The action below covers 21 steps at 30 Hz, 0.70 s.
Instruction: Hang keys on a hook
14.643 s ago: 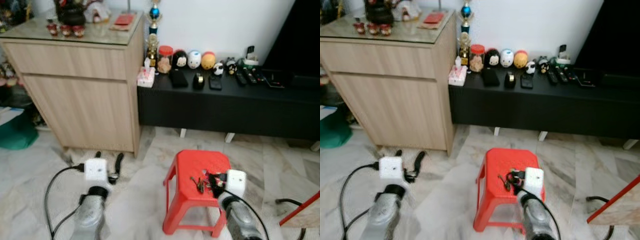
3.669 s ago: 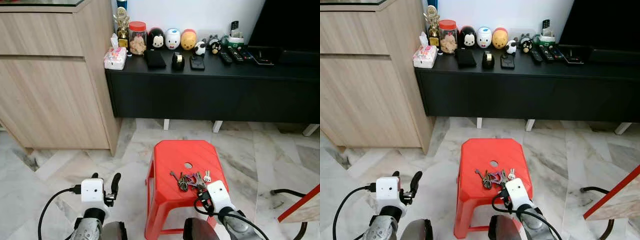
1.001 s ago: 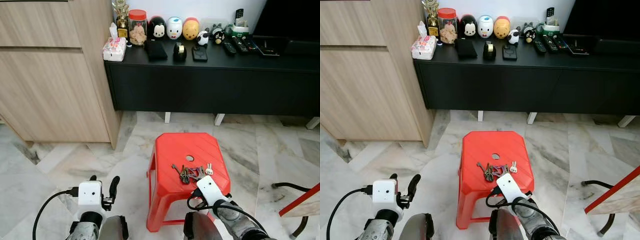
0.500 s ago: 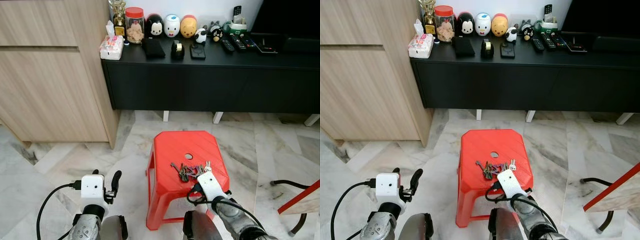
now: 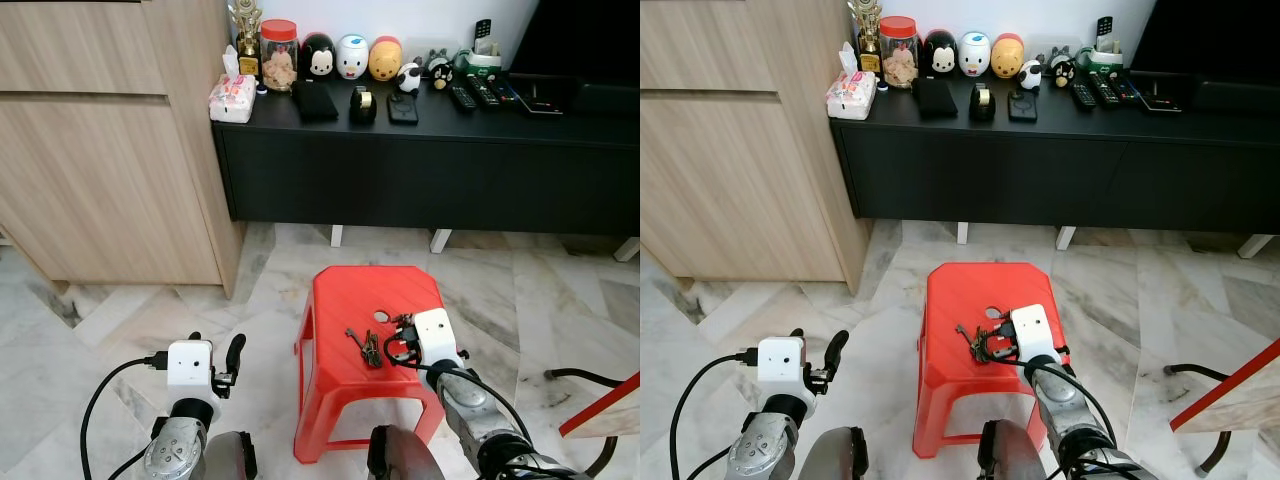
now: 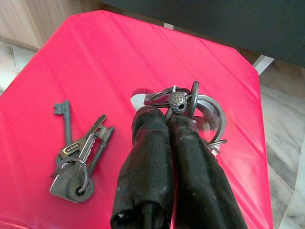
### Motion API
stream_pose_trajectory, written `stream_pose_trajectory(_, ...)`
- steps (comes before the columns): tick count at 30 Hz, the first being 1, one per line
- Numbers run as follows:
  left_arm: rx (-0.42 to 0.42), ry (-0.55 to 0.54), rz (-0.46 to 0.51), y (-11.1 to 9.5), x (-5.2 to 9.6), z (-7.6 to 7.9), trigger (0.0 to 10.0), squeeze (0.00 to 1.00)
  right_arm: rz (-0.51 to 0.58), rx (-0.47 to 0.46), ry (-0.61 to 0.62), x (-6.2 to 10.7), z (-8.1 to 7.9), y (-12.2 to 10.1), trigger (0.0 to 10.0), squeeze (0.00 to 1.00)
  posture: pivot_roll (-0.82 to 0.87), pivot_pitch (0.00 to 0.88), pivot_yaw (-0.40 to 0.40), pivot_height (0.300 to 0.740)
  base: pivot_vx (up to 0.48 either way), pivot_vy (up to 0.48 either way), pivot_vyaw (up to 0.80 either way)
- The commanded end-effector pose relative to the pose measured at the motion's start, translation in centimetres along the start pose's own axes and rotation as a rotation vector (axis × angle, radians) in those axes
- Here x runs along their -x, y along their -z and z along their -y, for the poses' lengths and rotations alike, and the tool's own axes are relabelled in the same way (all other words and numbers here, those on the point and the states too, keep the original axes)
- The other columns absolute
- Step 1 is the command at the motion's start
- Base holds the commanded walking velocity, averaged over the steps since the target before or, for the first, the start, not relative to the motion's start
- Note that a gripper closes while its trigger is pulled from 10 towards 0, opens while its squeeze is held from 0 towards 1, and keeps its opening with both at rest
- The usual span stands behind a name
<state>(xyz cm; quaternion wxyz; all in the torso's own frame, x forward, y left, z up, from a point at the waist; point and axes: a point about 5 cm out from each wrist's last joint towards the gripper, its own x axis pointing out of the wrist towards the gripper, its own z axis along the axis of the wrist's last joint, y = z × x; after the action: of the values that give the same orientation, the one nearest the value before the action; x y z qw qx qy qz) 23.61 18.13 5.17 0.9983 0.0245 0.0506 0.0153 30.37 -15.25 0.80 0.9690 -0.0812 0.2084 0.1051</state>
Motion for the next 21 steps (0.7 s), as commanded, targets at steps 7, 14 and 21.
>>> stream_pose_trajectory(7, -0.002, -0.01, 0.02, -0.1, -1.0, 0.2, 10.0, 0.0, 0.269, -0.444, 0.015, -0.4, 1.4, -4.0, 0.0, 0.0, 0.09, 0.0, -0.1, 0.604, 0.0, 0.0, 0.0)
stream_pose_trajectory(14, -0.009, -0.013, 0.028, -0.1, -1.3, 0.1, 10.0, 0.0, 0.322, -0.796, -0.027, -0.9, 1.8, -5.2, 0.0, 0.0, 0.08, 0.0, -0.099, 0.604, 0.0, 0.0, 0.0)
stream_pose_trajectory(21, -0.009, -0.015, 0.035, -0.1, -1.6, 0.2, 10.0, 0.0, 0.239, -0.685, -0.1, -1.1, 0.6, -4.7, 0.0, 0.0, 0.09, 0.0, -0.1, 0.604, 0.0, 0.0, 0.0)
